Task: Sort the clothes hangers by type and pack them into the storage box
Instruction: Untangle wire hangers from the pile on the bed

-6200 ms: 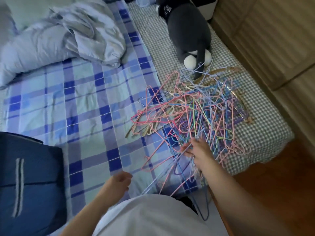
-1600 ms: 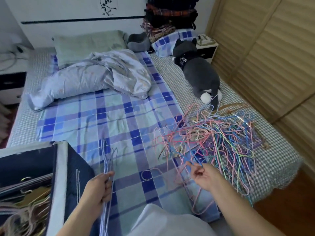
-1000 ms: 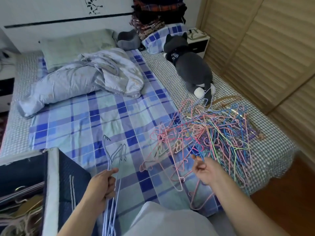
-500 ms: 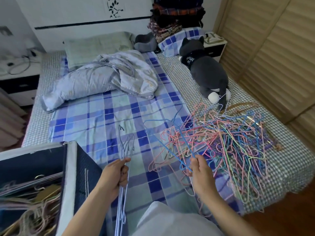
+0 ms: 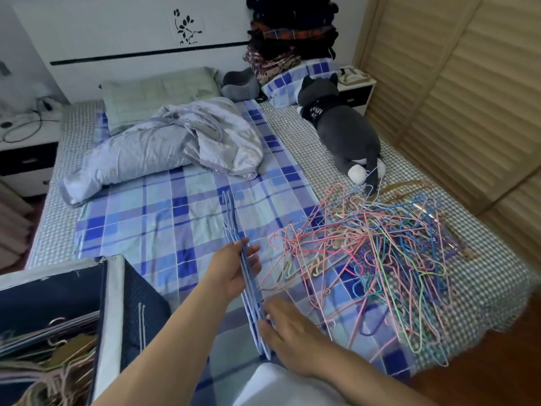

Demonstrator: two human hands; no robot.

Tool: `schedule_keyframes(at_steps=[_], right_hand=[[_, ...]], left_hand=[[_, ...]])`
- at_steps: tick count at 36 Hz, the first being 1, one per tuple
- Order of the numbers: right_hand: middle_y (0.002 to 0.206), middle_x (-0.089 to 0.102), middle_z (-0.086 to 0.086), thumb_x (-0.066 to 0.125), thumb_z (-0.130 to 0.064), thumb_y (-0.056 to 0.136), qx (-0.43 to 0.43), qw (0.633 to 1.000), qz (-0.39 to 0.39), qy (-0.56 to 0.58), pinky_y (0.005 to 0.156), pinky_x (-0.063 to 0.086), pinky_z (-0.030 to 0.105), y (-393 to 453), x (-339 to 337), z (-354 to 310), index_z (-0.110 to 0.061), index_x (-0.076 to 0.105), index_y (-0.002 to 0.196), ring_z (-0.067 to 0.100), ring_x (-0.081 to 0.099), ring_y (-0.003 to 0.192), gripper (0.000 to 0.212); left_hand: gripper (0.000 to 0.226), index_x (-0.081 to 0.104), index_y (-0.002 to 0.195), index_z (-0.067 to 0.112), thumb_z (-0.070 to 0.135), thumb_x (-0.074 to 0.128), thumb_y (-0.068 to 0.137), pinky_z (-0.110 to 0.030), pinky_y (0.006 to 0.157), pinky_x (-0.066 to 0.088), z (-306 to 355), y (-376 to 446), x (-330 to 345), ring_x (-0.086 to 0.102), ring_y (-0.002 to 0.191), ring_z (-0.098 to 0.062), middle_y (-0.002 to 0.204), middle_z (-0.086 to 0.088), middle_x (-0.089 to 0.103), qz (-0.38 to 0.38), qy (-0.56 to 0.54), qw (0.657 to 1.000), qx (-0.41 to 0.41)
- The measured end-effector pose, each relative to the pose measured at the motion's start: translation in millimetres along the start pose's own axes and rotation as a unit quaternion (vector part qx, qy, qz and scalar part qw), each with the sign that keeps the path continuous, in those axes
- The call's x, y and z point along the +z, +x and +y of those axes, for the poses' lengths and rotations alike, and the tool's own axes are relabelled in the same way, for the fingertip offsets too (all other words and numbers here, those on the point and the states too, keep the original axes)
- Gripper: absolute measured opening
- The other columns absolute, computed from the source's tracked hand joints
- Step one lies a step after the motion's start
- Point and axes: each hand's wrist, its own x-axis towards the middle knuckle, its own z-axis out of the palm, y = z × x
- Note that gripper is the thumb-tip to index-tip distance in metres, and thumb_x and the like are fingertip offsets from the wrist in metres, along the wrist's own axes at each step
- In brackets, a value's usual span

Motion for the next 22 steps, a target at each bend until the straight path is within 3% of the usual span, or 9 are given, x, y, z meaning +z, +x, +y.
schedule_keyframes(at_steps=[3,6,9,11,13,15,18,20,22], right_hand=[[0.103,0.056,0.002,0.039,-0.038,0.104,0.052,0.995,-0.029,0.086,0.093,0.045,0.038,7.4,-21.7,-0.3,-0.015,0.056,0.098,0.017,0.053,0.098,0.029],[0.115,0.061,-0.003,0.048,-0.033,0.104,0.127,0.975,0.083,0.160,0.089,0.048,0.028,22.9,-50.3,4.1,-0.017,0.058,0.124,0.013,0.058,0.106,0.027],[0.127,0.055,-0.008,0.058,-0.038,0.099,0.133,0.961,0.139,0.198,0.082,0.044,0.015,43.0,-80.7,2.6,-0.023,0.050,0.140,0.004,0.056,0.108,0.045],[0.130,0.054,-0.007,0.062,-0.047,0.093,0.131,0.957,0.116,0.231,0.087,0.047,0.022,55.3,-93.4,-6.8,-0.025,0.056,0.136,0.003,0.058,0.107,0.048],[0.124,0.063,-0.004,0.064,-0.049,0.091,0.124,0.950,0.095,0.272,0.091,0.051,0.029,65.7,-96.0,-17.0,-0.026,0.068,0.121,0.010,0.064,0.106,0.038],[0.112,0.072,0.001,0.061,-0.038,0.095,0.120,0.932,0.110,0.323,0.083,0.050,0.025,72.1,-87.4,-27.0,-0.023,0.075,0.107,0.013,0.067,0.104,0.024],[0.099,0.076,-0.005,0.054,-0.034,0.101,0.144,0.903,0.106,0.392,0.078,0.046,0.020,68.4,-59.3,-32.8,-0.022,0.076,0.089,0.002,0.067,0.089,0.028],[0.092,0.076,-0.006,0.051,-0.042,0.101,0.173,0.901,0.072,0.392,0.074,0.049,0.024,59.4,-38.2,-29.7,-0.022,0.078,0.092,0.003,0.067,0.077,0.035],[0.096,0.075,0.000,0.047,-0.051,0.100,0.191,0.913,0.031,0.358,0.074,0.055,0.026,50.1,-21.1,-24.5,-0.026,0.078,0.103,0.012,0.070,0.083,0.040]], left_hand=[[0.019,0.054,0.106,0.013,0.017,0.035,0.109,-0.019,0.039,0.030,3.0,-3.6,-4.1,0.036,0.041,-0.010,0.066,-0.001,0.049,0.005,0.083,0.996,0.036],[0.020,0.056,0.111,0.011,0.017,0.037,0.109,-0.021,0.039,0.028,3.2,-19.1,-11.7,0.035,0.043,-0.010,0.064,0.000,0.050,-0.022,0.183,0.981,0.059],[0.023,0.058,0.114,0.009,0.017,0.036,0.110,-0.023,0.044,0.029,-4.8,-35.7,-19.4,0.036,0.046,-0.011,0.066,-0.001,0.051,-0.047,0.277,0.956,0.083],[0.024,0.060,0.113,0.011,0.017,0.037,0.110,-0.023,0.047,0.031,-15.7,-44.6,-20.7,0.039,0.047,-0.011,0.065,-0.001,0.053,-0.046,0.349,0.930,0.109],[0.023,0.061,0.108,0.014,0.013,0.039,0.109,-0.022,0.047,0.034,-32.7,-51.7,-20.7,0.041,0.047,-0.011,0.062,-0.001,0.054,-0.051,0.418,0.897,0.133],[0.022,0.060,0.102,0.014,0.011,0.040,0.108,-0.023,0.049,0.037,-49.7,-58.0,-23.4,0.045,0.050,-0.014,0.060,0.001,0.055,-0.063,0.473,0.868,0.136],[0.018,0.060,0.096,0.028,0.019,0.046,0.101,-0.031,0.062,0.049,-71.4,-61.2,-37.3,0.056,0.063,-0.017,0.073,0.000,0.065,-0.064,0.561,0.813,0.139],[0.014,0.058,0.093,0.040,0.028,0.054,0.087,-0.032,0.079,0.050,-78.5,-63.8,-40.6,0.062,0.084,-0.017,0.092,0.001,0.068,-0.034,0.611,0.772,0.174],[0.029,0.057,0.100,0.038,0.016,0.065,0.083,-0.015,0.079,0.045,-83.7,-67.0,-36.6,0.063,0.094,-0.007,0.101,0.004,0.066,-0.010,0.585,0.783,0.212]])
